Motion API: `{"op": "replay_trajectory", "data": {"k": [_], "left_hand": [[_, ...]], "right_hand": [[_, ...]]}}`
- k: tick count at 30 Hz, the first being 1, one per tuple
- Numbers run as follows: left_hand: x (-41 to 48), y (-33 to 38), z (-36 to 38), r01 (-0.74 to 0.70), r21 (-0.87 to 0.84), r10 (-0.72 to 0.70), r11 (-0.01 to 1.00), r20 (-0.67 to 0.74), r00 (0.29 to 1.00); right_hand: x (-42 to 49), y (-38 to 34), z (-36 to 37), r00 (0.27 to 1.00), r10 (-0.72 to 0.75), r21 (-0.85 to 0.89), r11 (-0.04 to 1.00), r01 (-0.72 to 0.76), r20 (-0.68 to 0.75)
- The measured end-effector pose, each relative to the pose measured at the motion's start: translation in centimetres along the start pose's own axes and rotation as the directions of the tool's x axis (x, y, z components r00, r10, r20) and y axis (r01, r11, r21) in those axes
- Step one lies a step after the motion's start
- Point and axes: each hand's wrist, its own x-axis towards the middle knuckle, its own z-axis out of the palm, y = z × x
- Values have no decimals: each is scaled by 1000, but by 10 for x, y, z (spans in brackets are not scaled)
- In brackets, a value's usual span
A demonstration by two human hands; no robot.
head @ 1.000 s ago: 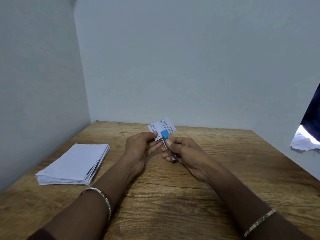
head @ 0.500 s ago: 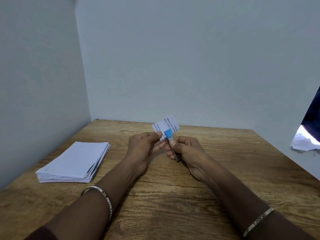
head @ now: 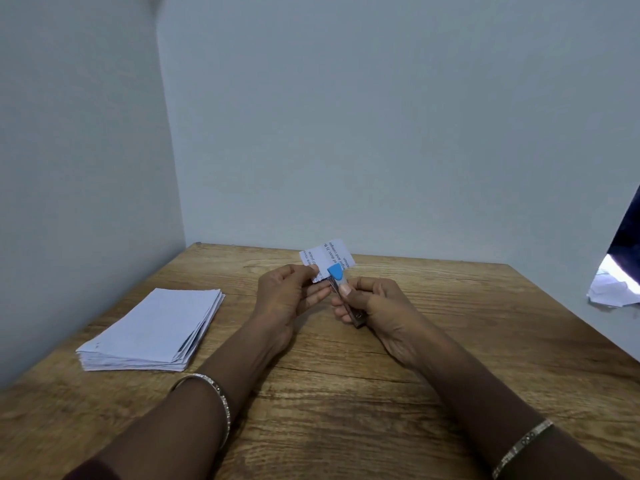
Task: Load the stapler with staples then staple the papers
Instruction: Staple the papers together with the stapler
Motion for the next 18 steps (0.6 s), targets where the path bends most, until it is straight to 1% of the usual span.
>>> {"op": "replay_trajectory", "data": {"k": [6,13,18], "left_hand": [[2,1,-1,-18,4,18,1000,5,1000],[0,2,0,-25,-23,26,999,26,999],[-1,1,1,-31,-10,31,999,26,999]], "right_hand": [[0,0,-2,999,-4,42,999,2,34],[0,1,-2,999,-12,69,998,10,31],[1,2,-4,999,-24,106,994,20,35]]}}
